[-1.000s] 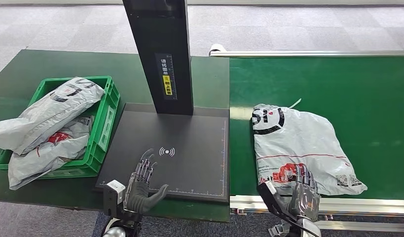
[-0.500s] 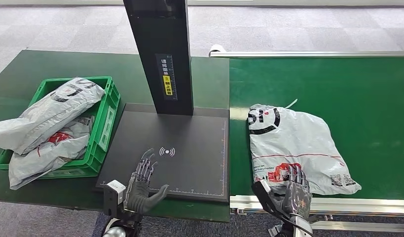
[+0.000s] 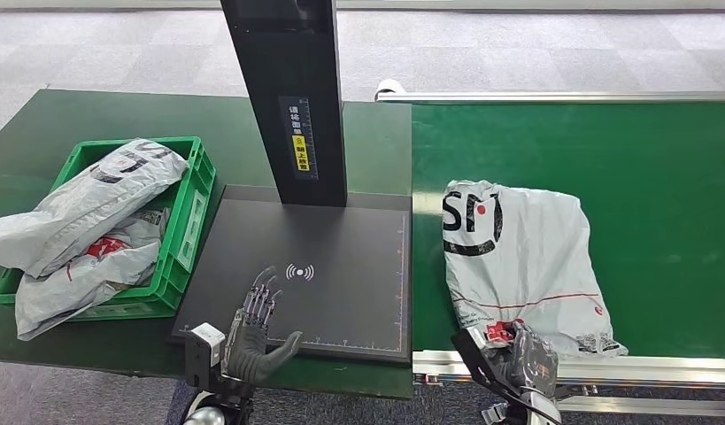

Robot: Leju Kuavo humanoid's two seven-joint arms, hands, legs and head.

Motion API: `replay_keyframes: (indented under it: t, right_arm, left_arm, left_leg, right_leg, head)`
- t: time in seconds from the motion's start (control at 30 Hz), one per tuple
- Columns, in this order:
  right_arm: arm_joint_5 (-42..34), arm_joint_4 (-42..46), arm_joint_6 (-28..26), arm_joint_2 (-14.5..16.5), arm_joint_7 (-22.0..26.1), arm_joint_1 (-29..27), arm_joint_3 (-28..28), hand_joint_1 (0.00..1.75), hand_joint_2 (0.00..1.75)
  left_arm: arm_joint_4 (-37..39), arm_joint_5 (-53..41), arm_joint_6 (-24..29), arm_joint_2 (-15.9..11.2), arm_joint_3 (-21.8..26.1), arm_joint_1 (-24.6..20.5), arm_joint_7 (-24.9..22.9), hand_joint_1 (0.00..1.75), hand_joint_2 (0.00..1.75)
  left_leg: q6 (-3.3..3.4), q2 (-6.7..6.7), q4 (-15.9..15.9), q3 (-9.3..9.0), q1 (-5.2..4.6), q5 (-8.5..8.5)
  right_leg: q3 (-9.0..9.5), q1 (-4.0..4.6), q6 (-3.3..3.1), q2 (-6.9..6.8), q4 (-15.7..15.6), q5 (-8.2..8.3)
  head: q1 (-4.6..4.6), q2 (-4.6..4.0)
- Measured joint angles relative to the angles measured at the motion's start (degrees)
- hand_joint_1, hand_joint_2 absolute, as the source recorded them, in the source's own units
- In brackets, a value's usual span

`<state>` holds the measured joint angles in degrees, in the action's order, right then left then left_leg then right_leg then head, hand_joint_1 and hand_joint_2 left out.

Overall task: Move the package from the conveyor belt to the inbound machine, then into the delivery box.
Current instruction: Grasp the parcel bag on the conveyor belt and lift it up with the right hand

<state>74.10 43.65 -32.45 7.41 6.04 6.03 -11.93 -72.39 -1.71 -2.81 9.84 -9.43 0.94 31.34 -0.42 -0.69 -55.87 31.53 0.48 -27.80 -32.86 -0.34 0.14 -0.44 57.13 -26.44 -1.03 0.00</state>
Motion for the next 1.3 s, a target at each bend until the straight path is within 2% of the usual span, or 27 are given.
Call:
replay_keyframes:
  t: [0.27,0.43,0.53,0.6,0.8,1.0,1.3]
  right_arm:
    - [-1.2,0.5,0.5,0.1,2.0,-0.3,0.0,1.75,1.75]
    - [-9.6,5.5,3.0,1.0,7.6,-2.5,0.6,1.75,1.75]
    - [-22.8,14.9,8.2,1.5,12.2,-5.6,2.4,1.75,1.75]
    - [-30.9,23.1,12.0,1.5,13.4,-7.8,4.0,1.75,1.75]
    - [-43.0,43.6,17.3,-0.8,18.2,-12.6,7.3,1.75,1.75]
    - [-44.5,55.5,20.3,-4.1,20.2,-12.1,11.0,1.75,1.75]
    - [-42.2,58.2,21.0,-6.1,19.1,-8.4,17.8,1.75,1.75]
  left_arm:
    - [0.0,0.0,0.0,-0.1,0.0,0.0,0.0,0.0,1.75]
    - [0.0,0.1,0.3,-0.3,0.0,0.0,0.1,0.0,1.75]
    - [-0.4,0.1,0.8,-0.5,0.1,0.1,0.5,0.0,1.75]
    - [-0.9,0.0,1.2,-0.6,0.2,0.2,1.0,0.0,1.75]
    - [-2.5,-0.3,2.8,-1.4,0.8,1.1,3.2,0.0,1.75]
    - [-4.4,-0.6,3.4,-1.7,2.3,1.9,4.2,0.0,1.75]
    - [-6.5,-1.1,3.5,-1.7,3.1,2.7,4.3,0.0,1.75]
  left_leg:
    - [0.0,0.01,0.0,0.01,0.0,0.0]
    - [0.0,0.01,0.0,0.06,0.0,0.0]
    - [0.0,0.02,0.0,0.1,0.0,0.0]
    - [0.0,0.02,0.0,0.11,0.0,0.0]
    - [0.0,0.01,0.0,0.14,-0.02,0.0]
    - [0.01,-0.01,0.0,0.13,-0.01,0.0]
    - [-0.01,0.02,0.0,0.1,0.0,0.01]
  right_leg:
    - [0.0,0.0,0.0,0.0,0.0,0.0]
    - [-0.03,0.0,0.0,-0.01,0.0,0.0]
    - [-0.07,0.0,0.0,-0.01,0.0,0.0]
    - [-0.09,0.0,0.0,-0.01,0.0,0.0]
    - [-0.09,-0.02,0.0,-0.01,0.0,0.0]
    - [-0.06,-0.01,0.0,-0.01,0.0,0.0]
    - [-0.05,0.0,0.0,-0.01,0.0,0.0]
  head:
    - [0.0,0.0]
    - [0.01,0.0]
    - [0.0,0.0]
    - [0.0,0.0]
    - [-0.01,0.0]
    - [0.0,0.0]
    - [0.01,0.0]
